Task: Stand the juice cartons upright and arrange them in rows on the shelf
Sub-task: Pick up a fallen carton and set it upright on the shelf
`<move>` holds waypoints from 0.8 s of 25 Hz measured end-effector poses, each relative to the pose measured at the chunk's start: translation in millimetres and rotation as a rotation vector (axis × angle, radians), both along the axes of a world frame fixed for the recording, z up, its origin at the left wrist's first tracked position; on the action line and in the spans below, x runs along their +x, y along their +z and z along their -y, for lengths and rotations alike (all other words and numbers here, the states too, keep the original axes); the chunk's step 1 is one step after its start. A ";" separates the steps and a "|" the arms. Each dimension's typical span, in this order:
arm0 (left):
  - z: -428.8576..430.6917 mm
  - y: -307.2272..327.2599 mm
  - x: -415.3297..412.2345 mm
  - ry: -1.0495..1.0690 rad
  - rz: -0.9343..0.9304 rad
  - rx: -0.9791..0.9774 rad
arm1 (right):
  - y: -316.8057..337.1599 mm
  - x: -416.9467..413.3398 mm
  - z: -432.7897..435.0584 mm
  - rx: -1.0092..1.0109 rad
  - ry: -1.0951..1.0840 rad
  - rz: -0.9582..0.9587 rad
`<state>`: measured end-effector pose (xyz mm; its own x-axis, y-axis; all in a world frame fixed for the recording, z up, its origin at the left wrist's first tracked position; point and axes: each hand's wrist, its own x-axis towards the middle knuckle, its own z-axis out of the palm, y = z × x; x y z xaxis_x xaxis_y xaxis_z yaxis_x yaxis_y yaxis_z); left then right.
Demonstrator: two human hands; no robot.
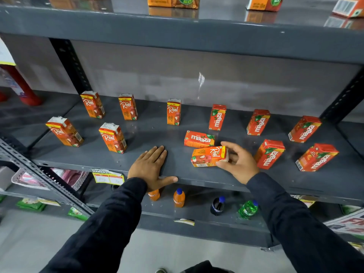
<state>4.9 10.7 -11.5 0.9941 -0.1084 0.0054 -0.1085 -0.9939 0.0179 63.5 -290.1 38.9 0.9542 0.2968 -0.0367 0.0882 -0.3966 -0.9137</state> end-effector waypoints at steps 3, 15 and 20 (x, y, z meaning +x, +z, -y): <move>0.5 -0.2 -0.3 -0.008 0.009 -0.002 | 13.6 -1.1 -0.4 0.239 -0.117 0.019; 3.0 1.6 -0.9 0.023 -0.015 0.006 | 39.3 -4.5 -9.7 0.460 -0.517 -0.407; 3.5 2.1 -1.0 0.024 -0.022 0.004 | 38.2 -5.1 -11.5 0.527 -0.495 -0.506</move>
